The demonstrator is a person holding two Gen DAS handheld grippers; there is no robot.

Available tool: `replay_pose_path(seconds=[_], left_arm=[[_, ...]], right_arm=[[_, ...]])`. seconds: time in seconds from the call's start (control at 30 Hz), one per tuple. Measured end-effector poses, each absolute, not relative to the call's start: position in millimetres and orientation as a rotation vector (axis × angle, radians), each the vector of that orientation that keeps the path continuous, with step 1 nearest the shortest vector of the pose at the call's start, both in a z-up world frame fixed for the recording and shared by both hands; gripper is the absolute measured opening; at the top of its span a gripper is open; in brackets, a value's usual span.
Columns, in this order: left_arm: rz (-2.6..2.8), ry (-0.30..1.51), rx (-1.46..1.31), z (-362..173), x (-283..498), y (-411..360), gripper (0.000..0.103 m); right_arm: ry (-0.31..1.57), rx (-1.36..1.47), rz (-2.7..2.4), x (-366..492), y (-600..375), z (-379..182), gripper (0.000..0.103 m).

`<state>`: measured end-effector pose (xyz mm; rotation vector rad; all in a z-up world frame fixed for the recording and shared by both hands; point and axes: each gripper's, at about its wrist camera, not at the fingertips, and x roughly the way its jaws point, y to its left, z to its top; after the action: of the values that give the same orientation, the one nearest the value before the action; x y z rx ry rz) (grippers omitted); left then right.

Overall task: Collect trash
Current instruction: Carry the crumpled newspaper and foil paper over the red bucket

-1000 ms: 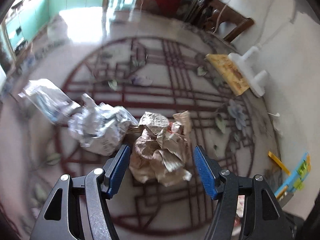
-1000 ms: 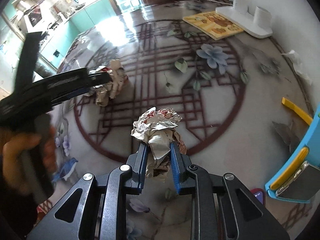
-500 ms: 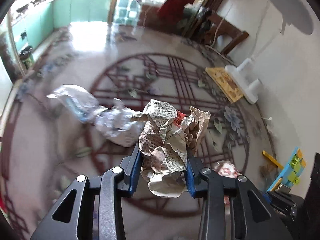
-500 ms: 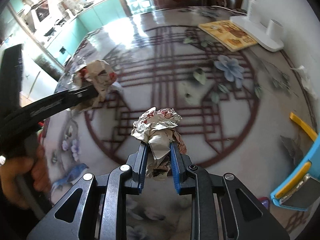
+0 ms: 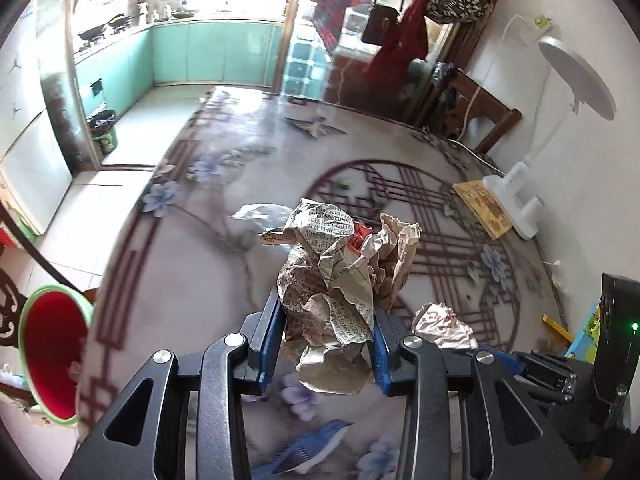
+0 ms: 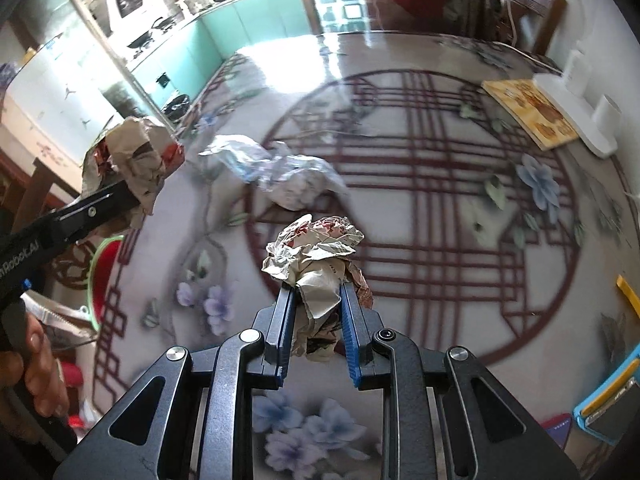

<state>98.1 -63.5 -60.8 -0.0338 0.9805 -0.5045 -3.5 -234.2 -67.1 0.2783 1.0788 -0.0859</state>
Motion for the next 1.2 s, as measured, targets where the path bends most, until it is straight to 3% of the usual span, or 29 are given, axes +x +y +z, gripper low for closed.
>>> replay_pose_path(seconds=[0.47, 1.2], left_arm=[[-0.436, 0.947, -0.063, -51.2, 103.9, 26.1, 0.036], [-0.396, 0.983, -0.082, -67.7, 105.7, 96.5, 0.036]], right_arm=[[1.074, 0.238, -0.065, 21.7, -171.9, -62.2, 0.021], [1.074, 0.213, -0.081, 29.7, -118.1, -62.2, 0.021]])
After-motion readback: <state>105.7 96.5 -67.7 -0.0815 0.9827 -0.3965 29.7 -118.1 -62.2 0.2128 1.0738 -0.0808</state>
